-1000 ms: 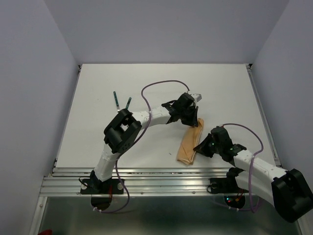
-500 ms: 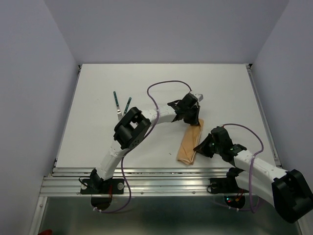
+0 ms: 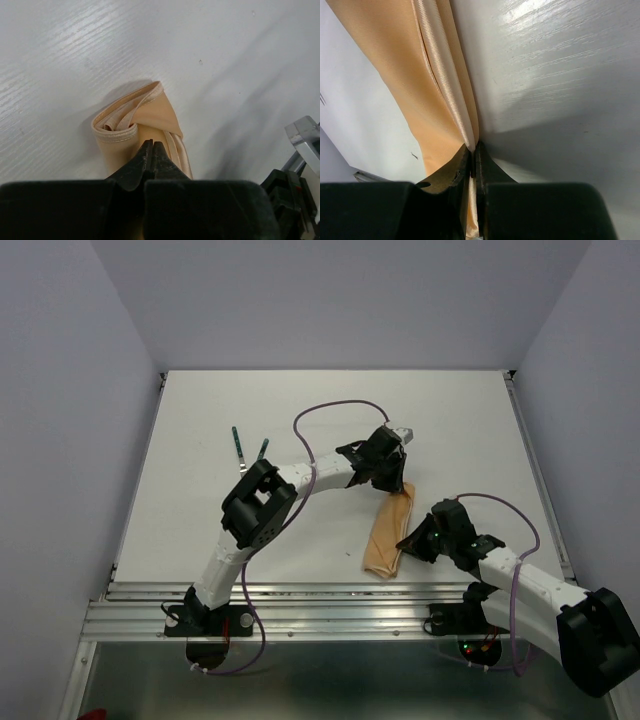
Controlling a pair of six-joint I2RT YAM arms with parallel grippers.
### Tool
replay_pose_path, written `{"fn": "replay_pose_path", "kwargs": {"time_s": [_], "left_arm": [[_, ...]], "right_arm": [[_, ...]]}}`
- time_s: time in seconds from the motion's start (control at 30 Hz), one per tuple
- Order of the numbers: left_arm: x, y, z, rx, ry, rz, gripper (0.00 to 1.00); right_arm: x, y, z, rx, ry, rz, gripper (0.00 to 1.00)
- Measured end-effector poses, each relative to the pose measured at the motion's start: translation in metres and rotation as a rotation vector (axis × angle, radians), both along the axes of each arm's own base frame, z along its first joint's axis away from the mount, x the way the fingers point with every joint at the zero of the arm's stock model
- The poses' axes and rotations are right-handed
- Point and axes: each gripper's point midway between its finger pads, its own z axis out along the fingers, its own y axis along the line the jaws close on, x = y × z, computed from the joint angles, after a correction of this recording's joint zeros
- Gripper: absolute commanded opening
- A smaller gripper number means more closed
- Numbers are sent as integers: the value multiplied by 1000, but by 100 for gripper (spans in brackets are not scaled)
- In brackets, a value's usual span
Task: Fold the napkin into a case and place the utensils inside
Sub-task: Smooth out the smaller rectangle-folded napkin at the center of the board.
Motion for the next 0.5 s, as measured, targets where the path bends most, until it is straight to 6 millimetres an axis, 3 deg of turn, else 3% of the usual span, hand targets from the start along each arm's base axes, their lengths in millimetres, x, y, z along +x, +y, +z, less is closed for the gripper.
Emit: {"fn": "replay_pose_path", "kwargs": {"time_s": [0.17,0.5], "left_arm": [[1,1,18,-20,-24,0,0],[3,11,11,27,-33,14,0]], "right_arm": [[0,0,0,0,0,0,1],[0,0,0,0,0,0,1]]}}
